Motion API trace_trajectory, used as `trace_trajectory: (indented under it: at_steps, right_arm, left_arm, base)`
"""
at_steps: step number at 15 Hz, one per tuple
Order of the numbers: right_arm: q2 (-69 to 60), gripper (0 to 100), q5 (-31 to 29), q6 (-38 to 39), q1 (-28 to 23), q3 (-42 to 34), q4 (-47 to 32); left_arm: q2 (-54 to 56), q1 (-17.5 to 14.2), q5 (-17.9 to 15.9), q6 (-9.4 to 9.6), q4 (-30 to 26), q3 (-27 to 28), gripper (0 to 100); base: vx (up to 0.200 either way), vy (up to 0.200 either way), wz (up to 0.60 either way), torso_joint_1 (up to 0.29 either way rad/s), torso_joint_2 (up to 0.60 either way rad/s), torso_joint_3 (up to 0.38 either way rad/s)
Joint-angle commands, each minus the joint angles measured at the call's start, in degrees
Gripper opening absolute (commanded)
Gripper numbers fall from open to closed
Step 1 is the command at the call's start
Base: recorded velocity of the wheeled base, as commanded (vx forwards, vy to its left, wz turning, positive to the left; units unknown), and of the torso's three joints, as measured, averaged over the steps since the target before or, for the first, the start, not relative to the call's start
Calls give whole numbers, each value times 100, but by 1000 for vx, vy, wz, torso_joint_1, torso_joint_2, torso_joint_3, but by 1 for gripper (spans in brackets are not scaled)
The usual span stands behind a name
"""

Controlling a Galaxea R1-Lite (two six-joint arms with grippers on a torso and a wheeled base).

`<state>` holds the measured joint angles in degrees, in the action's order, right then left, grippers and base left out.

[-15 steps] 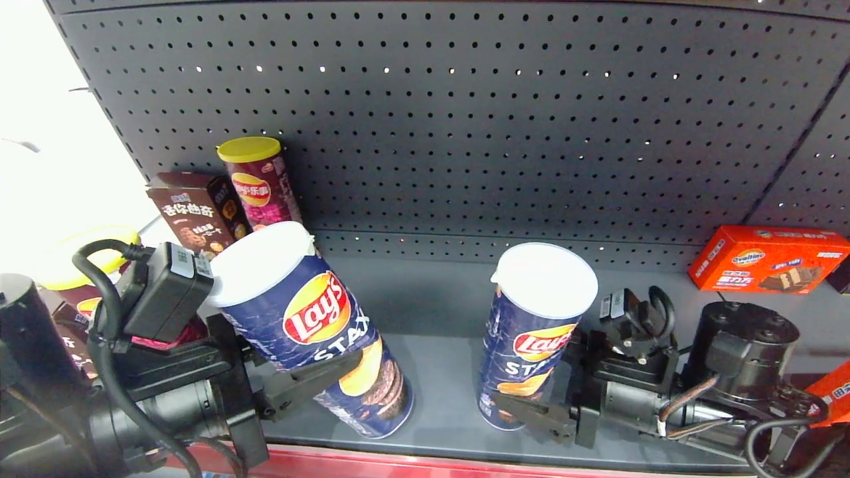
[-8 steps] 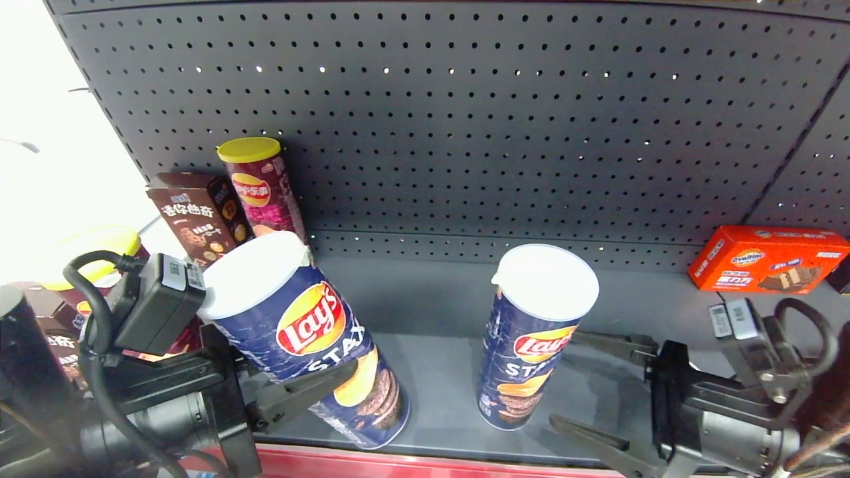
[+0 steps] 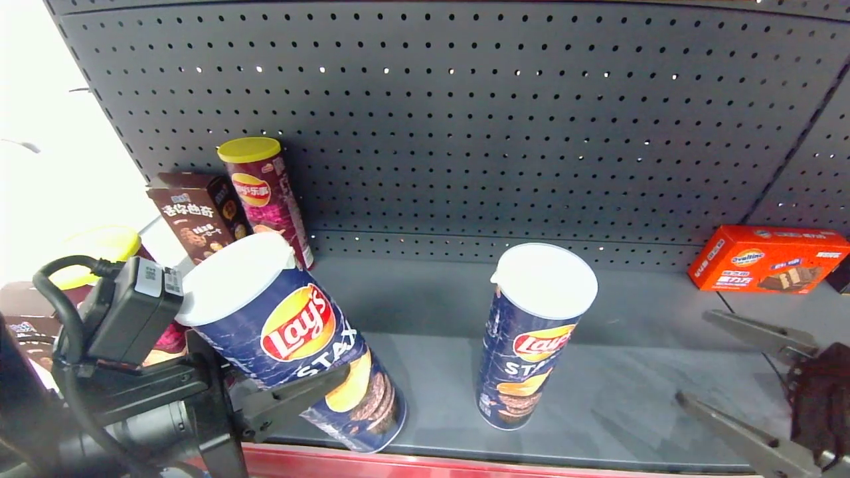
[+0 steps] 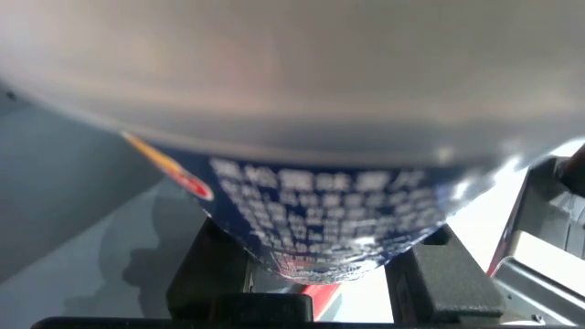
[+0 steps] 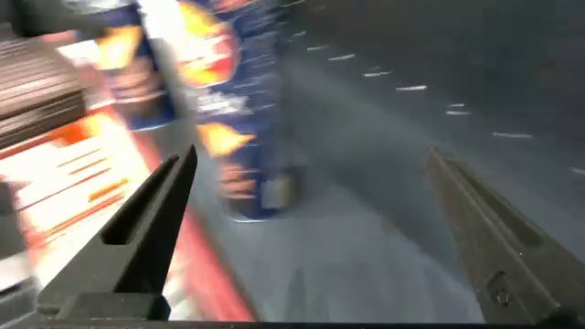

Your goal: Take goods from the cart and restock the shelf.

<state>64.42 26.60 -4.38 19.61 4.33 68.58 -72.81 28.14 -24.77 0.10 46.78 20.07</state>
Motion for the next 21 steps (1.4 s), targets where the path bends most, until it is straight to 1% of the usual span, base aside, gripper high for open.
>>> trace_trajectory:
  at_steps: [1, 2, 3, 4, 5, 6, 7, 8, 9, 10, 11, 12, 13, 14, 15, 17, 18, 21]
  right_arm:
    - [-1467, 100, -498, -2, -749, -81, -803]
    - [-2012, 100, -788, -2, -889, -90, -1374]
    - [-2671, 100, -1201, -2, -1039, -46, -2156]
    - [-3110, 100, -1456, -2, -1100, -11, -2684]
    - [-3972, 100, -1825, -2, -1144, 95, -3659]
    - [-4438, 100, -1974, -2, -1170, 156, -4195]
    - [-5378, 100, -2221, -2, -1223, 297, -5417]
    - [-5897, 100, -2317, 7, -1250, 314, -6138]
    - [-5897, 100, -2555, 33, -1258, 306, -6190]
    - [-5897, 100, -2660, 69, -1258, 262, -6120]
    - [-5897, 100, -2642, 86, -1258, 209, -6129]
    - [-5897, 100, -2678, 95, -1258, -433, -5980]
    - [-5897, 100, -2801, 69, -1258, -433, -6129]
    - [-5897, 100, -3099, 104, -1258, -415, -6604]
    - [-5897, 100, -3126, 341, -1258, -433, -6524]
    - [-5897, 100, -2959, 367, -1258, -433, -6542]
    - [-5897, 100, -2801, 315, -1258, -415, -6911]
    - [-5897, 100, -2801, 367, -1258, -433, -6858]
  left_arm:
    - [4, -1, -1, -1, -2, 147, 0]
    - [-5, -1, 7, -1, -2, 164, 0]
    - [4, -1, 7, -1, -2, 156, 0]
    - [4, -1, 7, -1, -2, 147, 0]
    - [13, -1, 7, 8, -2, 138, 0]
    - [22, -1, 7, -1, -2, 138, 0]
    - [13, -1, 7, 8, -2, 156, 0]
    - [13, -10, 7, 8, -2, 182, 0]
    - [13, -10, 7, 17, -2, 182, 0]
    - [13, -1, 7, 25, -2, 147, 0]
    - [13, -1, 7, 34, -2, 147, 0]
    - [13, -1, -1, 34, -2, 164, 0]
    - [13, -1, -1, 34, -2, 191, 0]
    - [13, -1, -1, 34, -2, 226, 0]
    - [13, -1, -1, 34, -2, 226, 0]
    - [30, -1, 7, 34, -2, 182, 0]
    - [39, 8, -1, 34, -2, 173, 0]
    - [39, 16, -1, 43, -2, 199, 0]
  base:
    - [0, 0, 0, 0, 0, 0]
    - [0, 0, 0, 0, 0, 0]
    - [0, 0, 0, 0, 0, 0]
    - [0, 0, 0, 0, 0, 0]
    - [0, 0, 0, 0, 0, 0]
    - [0, 0, 0, 0, 0, 0]
    - [0, 0, 0, 0, 0, 0]
    - [0, 0, 0, 0, 0, 0]
    - [0, 0, 0, 0, 0, 0]
    - [0, 0, 0, 0, 0, 0]
    - [0, 0, 0, 0, 0, 0]
    - [0, 0, 0, 0, 0, 0]
    - [0, 0, 0, 0, 0, 0]
    - [0, 0, 0, 0, 0, 0]
    - [0, 0, 0, 0, 0, 0]
    - [0, 0, 0, 0, 0, 0]
    - [0, 0, 0, 0, 0, 0]
    - [0, 0, 0, 0, 0, 0]
